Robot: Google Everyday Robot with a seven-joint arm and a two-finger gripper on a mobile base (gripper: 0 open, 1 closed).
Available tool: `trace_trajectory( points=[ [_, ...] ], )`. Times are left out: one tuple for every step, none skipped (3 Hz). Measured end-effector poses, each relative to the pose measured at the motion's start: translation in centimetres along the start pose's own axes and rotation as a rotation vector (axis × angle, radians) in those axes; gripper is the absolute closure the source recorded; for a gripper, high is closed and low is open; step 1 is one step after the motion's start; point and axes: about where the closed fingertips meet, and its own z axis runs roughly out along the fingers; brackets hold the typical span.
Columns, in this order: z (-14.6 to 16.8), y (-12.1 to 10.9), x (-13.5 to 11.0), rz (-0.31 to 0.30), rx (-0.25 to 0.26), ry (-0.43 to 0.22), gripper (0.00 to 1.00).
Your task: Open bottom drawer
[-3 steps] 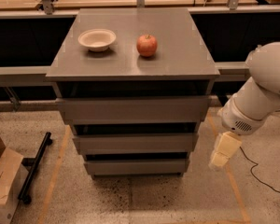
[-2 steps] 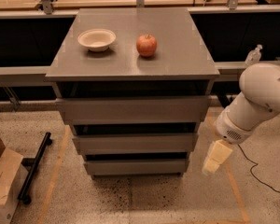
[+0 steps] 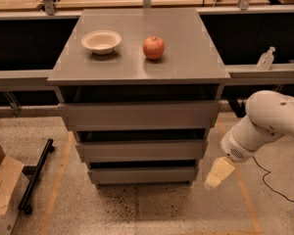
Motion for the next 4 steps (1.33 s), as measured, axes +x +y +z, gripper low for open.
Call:
trace_trajectory(
  points=[
    [2.7, -0.7, -0.2, 0.007, -0.037, -0.033, 0.00],
    [7.2, -1.8, -0.9, -0.022, -0.118, -0.108, 0.00],
    [11.9, -2.8, -1.8, -0.070, -0.177, -0.138, 0.00],
    [13.9, -3.6, -3.1, -0.092, -0.183, -0.125, 0.00]
  ],
)
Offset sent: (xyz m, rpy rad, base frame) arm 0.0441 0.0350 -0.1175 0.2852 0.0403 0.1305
